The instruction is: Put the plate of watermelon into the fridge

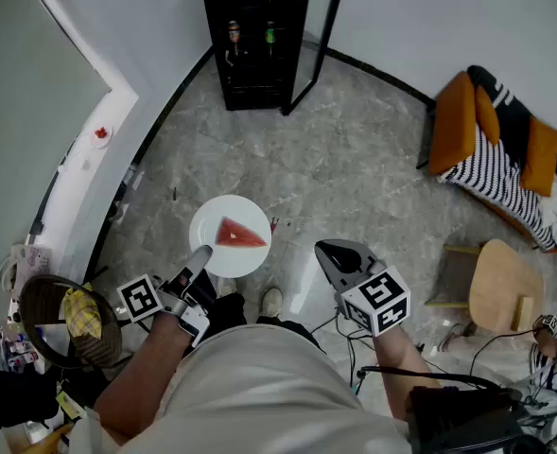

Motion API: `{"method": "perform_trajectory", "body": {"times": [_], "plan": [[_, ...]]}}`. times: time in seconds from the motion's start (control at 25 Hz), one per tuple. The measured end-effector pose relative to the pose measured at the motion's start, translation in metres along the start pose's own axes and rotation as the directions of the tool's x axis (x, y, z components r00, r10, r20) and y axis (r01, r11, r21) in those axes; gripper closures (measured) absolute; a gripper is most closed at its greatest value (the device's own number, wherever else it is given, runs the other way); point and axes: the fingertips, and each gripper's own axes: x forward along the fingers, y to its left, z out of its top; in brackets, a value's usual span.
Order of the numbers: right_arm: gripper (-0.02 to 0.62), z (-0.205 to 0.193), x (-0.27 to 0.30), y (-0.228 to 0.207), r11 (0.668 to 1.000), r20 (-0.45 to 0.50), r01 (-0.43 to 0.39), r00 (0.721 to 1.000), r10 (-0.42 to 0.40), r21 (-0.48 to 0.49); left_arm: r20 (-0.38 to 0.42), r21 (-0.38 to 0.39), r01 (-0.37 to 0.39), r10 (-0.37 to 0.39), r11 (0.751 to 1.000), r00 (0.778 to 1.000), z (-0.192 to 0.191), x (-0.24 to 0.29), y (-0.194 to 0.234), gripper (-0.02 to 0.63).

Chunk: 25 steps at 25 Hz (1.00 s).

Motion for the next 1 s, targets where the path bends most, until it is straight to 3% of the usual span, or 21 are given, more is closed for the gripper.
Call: {"method": "perform_trajectory", "body": {"times": [0.24, 0.44, 0.84, 1.0], "plan": [[0.583, 0.006, 0.010, 0.002, 0.999, -0.020, -0.015, 1.000, 0.015, -0.031, 0.034, -0.061, 0.010, -0.008, 0.998, 0.999, 0.007, 0.009, 0.006, 0.575], [0.583, 0.019, 0.040, -0.015, 0.999, -0.059, -0.024, 0.998, 0.021, -0.039, 0.049, -0.108, 0.007, -0.002, 0.994, 0.999, 0.038, 0.037, 0.019, 0.575], [0.577, 0.080, 0.146, -0.081, 0.999, -0.149, -0.014, 0.989, 0.009, -0.032, -0.006, -0.104, 0.046, -0.047, 0.994, 0.999, 0.167, 0.146, 0.033, 0.575], [0.491, 0.122, 0.194, -0.111, 1.000, -0.158, 0.008, 0.987, -0.011, -0.021, -0.032, -0.091, 0.047, -0.050, 0.995, 0.998, 0.226, 0.196, 0.033, 0.575]]}}
